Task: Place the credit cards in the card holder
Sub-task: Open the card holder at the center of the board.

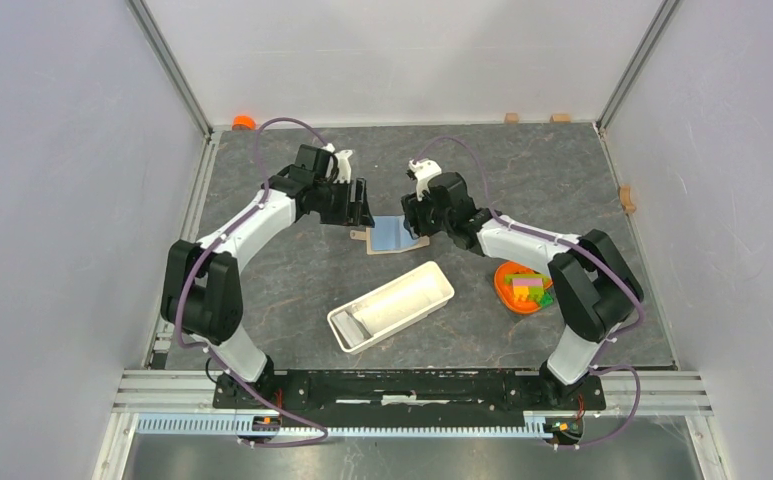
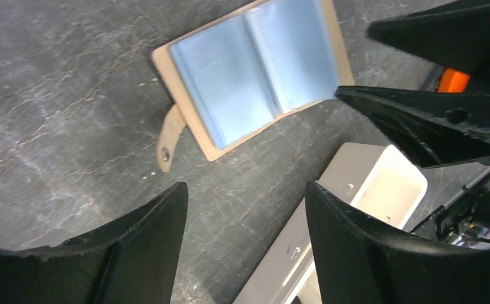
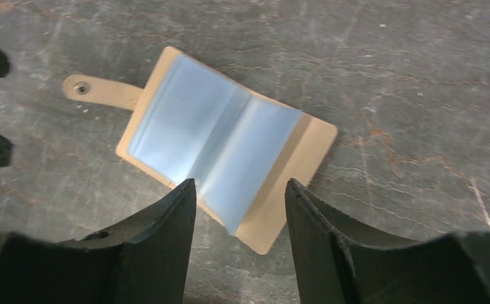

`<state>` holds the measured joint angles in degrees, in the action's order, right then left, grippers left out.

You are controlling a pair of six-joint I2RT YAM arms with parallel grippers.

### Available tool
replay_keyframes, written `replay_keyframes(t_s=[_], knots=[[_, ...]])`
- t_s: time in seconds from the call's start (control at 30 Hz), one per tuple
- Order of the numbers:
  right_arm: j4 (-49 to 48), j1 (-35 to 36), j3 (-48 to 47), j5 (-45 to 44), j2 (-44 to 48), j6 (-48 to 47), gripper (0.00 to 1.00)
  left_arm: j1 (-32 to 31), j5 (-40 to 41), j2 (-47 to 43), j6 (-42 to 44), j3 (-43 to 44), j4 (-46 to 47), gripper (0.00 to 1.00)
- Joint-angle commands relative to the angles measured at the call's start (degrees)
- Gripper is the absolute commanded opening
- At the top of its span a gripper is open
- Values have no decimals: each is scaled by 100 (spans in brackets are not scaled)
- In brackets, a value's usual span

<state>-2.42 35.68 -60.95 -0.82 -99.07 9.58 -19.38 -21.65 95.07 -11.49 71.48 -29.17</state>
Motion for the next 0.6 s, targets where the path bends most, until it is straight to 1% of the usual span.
replay_keyframes(t_s=[0.0,0.07,0.13,0.27,0.4,0.57], knots=[[-186,-9,-52,889,39,-93,56,-117,-396,-79,-228,-10,358,73],[-180,-14,-136,1046,-114,-49,51,-123,-423,-76,-279,-44,411,73],[-214,-9,-169,1106,-244,-23,50,-128,-440,-98,-314,-79,467,73],[-12,-14,-352,871,-551,3,49,-163,-714,-35,-483,-245,755,72],[48,-36,-368,628,-746,73,50,-349,-923,319,-632,-209,991,70],[-19,-98,-277,628,-877,201,49,-515,-1253,862,-875,-153,1540,64]])
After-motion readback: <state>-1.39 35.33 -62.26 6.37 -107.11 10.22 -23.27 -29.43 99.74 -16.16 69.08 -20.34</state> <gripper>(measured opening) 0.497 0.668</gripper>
